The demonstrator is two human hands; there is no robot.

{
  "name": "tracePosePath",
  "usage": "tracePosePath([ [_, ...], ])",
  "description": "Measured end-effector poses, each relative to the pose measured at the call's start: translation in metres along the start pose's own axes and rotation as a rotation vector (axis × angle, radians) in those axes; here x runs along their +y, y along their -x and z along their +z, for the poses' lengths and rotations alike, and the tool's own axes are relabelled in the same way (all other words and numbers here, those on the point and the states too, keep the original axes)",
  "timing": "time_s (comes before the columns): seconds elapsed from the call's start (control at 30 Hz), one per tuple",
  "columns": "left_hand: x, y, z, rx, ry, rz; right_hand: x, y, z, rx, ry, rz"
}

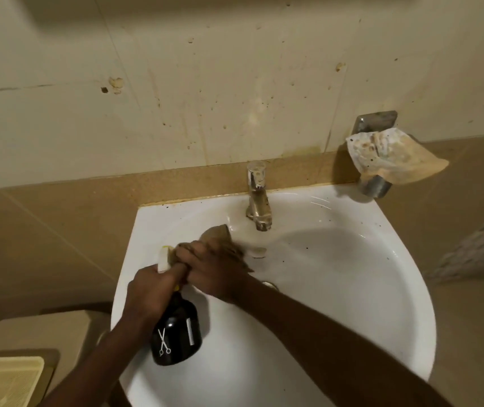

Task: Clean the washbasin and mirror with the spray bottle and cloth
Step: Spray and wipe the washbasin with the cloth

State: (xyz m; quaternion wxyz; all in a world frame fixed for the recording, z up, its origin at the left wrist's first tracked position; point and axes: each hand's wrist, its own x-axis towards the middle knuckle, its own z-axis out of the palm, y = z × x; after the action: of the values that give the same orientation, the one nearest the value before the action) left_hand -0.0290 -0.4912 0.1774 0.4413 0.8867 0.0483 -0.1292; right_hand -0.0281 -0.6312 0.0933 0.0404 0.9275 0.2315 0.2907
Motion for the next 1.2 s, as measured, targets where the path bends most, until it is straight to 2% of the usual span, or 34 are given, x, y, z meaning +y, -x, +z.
tracePosePath([
  [0.07,0.003,0.005,0.001,-0.072,0.002,-0.017,-0.013,0.019,0.009,-0.133,-0.090,0.106],
  [0.17,0.004,0.012,0.007,-0.153,0.019,-0.018,-0.012,0.052,-0.002,-0.434,-0.302,0.214],
  [0.27,0.007,0.017,0.016,-0.209,0.044,-0.024,0.015,0.094,-0.031,-0.649,-0.428,0.151],
  [0.37,0.010,0.018,0.031,-0.282,-0.045,0.011,0.054,0.139,-0.056,-0.758,-0.258,0.147],
  [0.47,0.014,0.020,0.051,-0.313,-0.239,0.150,0.098,0.153,-0.080,-0.719,0.018,0.214],
  [0.5,0.015,0.022,0.056,-0.301,-0.282,0.210,0.109,0.154,-0.088,-0.650,0.099,0.204],
  [0.6,0.017,0.027,0.070,-0.268,-0.344,0.374,0.138,0.151,-0.106,-0.303,0.271,0.111],
  [0.67,0.015,0.027,0.078,-0.326,-0.344,0.456,0.146,0.139,-0.107,-0.172,0.332,0.015],
  [0.73,0.012,0.030,0.085,-0.412,-0.369,0.537,0.146,0.125,-0.099,-0.135,0.419,-0.083],
  [0.8,0.011,0.032,0.093,-0.408,-0.383,0.595,0.149,0.127,-0.089,-0.137,0.445,-0.162],
  [0.9,0.010,0.028,0.093,-0.391,-0.350,0.586,0.164,0.149,-0.103,-0.266,0.376,-0.236],
  [0.93,0.010,0.024,0.090,-0.431,-0.336,0.572,0.167,0.154,-0.110,-0.356,0.321,-0.205],
  [1.0,0.008,0.020,0.084,-0.500,-0.282,0.531,0.165,0.151,-0.125,-0.465,0.142,0.035],
  [1.07,0.005,0.021,0.081,-0.508,-0.251,0.530,0.151,0.135,-0.126,-0.387,-0.017,0.316],
  [1.13,0.002,0.018,0.078,-0.458,-0.237,0.532,0.139,0.109,-0.111,-0.241,-0.101,0.573],
  [1.2,0.001,0.013,0.076,-0.390,-0.199,0.514,0.133,0.074,-0.097,-0.230,-0.096,0.813],
])
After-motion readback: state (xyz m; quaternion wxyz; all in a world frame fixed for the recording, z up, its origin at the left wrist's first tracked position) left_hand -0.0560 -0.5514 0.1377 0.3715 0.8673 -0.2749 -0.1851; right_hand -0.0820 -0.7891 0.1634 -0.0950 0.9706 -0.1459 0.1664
